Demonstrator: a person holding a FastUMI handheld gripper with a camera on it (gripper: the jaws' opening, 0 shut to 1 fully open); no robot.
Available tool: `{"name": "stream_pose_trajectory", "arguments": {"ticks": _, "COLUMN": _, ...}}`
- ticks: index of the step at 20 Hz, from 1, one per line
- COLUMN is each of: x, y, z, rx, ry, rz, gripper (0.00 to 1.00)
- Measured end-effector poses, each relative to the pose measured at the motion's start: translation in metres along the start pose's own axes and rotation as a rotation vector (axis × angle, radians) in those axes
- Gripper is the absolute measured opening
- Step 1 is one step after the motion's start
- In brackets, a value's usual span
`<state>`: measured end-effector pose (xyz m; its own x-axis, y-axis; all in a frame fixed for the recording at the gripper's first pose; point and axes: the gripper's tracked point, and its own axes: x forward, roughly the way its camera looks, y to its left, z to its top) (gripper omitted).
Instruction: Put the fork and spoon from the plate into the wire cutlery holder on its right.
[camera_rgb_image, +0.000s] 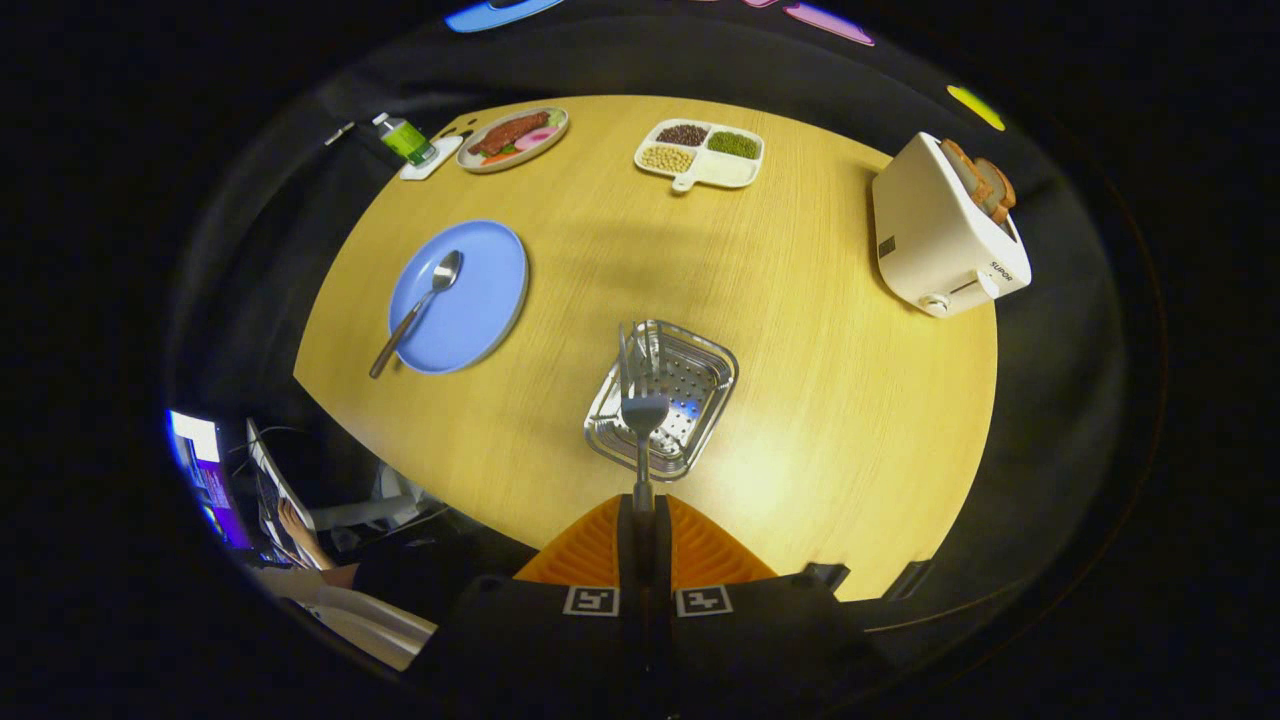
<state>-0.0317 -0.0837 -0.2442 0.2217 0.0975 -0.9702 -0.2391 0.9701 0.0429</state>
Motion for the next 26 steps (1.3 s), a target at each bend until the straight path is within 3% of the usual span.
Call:
{"name": "stream_pose_trajectory", "arguments": {"ticks": 9, "x": 0.035, "y": -0.014, "z": 0.002, "rx": -0.092, "ry": 0.261, "rz": 0.022, "gripper": 0.06}}
{"name": "stream_pose_trajectory", "arguments": {"ticks": 13, "x": 0.042, "y": -0.016, "z": 0.007, "rx": -0.098, "ry": 0.294, "rz": 0.013, "gripper": 0.06}}
{"name": "stream_pose_trajectory", "arguments": {"ticks": 17, "x": 0.040, "y": -0.019, "z": 0.011, "rx": -0.077, "ry": 0.291, "rz": 0.011, "gripper": 0.13}}
{"name": "stream_pose_trajectory", "arguments": {"ticks": 21, "x": 0.030, "y": -0.019, "z": 0.020, "rx": -0.068, "ry": 0.217, "rz": 0.011, "gripper": 0.37}}
{"name": "stream_pose_trajectory", "arguments": {"ticks": 22, "x": 0.027, "y": -0.018, "z": 0.023, "rx": -0.064, "ry": 0.196, "rz": 0.016, "gripper": 0.57}}
{"name": "stream_pose_trajectory", "arguments": {"ticks": 24, "x": 0.015, "y": -0.008, "z": 0.029, "rx": -0.032, "ry": 0.141, "rz": 0.048, "gripper": 0.82}}
{"name": "stream_pose_trajectory", "arguments": {"ticks": 26, "x": 0.003, "y": 0.004, "z": 0.039, "rx": 0.018, "ry": 0.066, "rz": 0.086, "gripper": 0.91}}
